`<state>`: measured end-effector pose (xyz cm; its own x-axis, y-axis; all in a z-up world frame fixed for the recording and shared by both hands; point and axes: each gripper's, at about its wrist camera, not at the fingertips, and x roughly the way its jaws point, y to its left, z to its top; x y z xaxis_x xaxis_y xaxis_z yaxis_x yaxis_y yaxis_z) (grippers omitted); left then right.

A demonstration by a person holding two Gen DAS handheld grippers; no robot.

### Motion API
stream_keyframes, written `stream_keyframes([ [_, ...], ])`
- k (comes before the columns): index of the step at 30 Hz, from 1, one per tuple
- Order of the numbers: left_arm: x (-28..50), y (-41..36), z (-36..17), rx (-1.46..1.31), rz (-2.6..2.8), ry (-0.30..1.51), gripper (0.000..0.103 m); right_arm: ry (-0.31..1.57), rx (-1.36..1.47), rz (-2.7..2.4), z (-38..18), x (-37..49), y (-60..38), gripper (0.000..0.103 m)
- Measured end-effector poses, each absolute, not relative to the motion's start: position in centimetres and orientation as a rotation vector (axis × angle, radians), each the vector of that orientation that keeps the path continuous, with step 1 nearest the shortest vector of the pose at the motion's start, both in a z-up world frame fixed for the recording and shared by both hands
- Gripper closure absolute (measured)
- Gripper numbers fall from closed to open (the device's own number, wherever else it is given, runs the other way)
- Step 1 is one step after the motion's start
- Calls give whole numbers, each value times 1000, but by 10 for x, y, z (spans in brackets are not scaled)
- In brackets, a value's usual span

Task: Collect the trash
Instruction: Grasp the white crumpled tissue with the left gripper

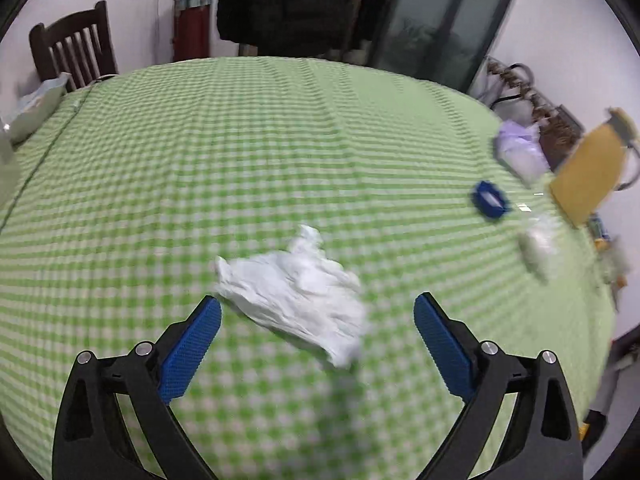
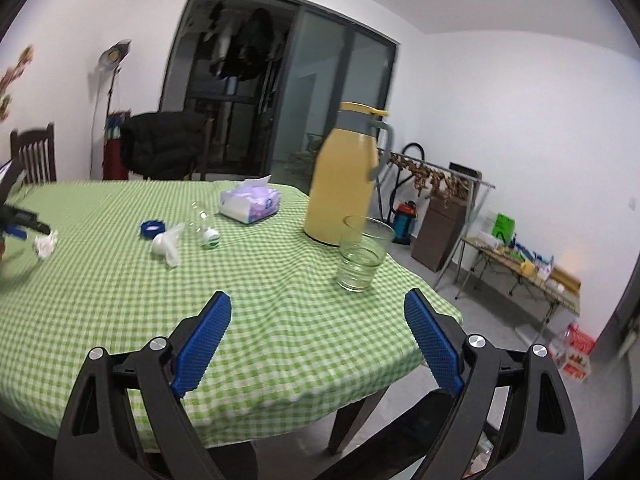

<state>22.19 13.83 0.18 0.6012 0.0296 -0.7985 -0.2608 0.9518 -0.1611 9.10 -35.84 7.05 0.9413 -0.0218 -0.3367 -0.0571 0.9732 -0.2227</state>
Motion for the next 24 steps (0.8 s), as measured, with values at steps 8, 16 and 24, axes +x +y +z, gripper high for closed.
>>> stream_keyframes([
  [8, 237, 130, -23, -256, 180, 887, 27, 377, -368, 33, 56, 96, -337, 18],
  [16, 241, 93, -33, -159, 149, 869, 86, 421, -312, 95, 56, 129, -308, 18],
  [24, 234, 115, -9, -298, 116, 738, 93, 578, -113, 222, 40, 204, -258, 18],
])
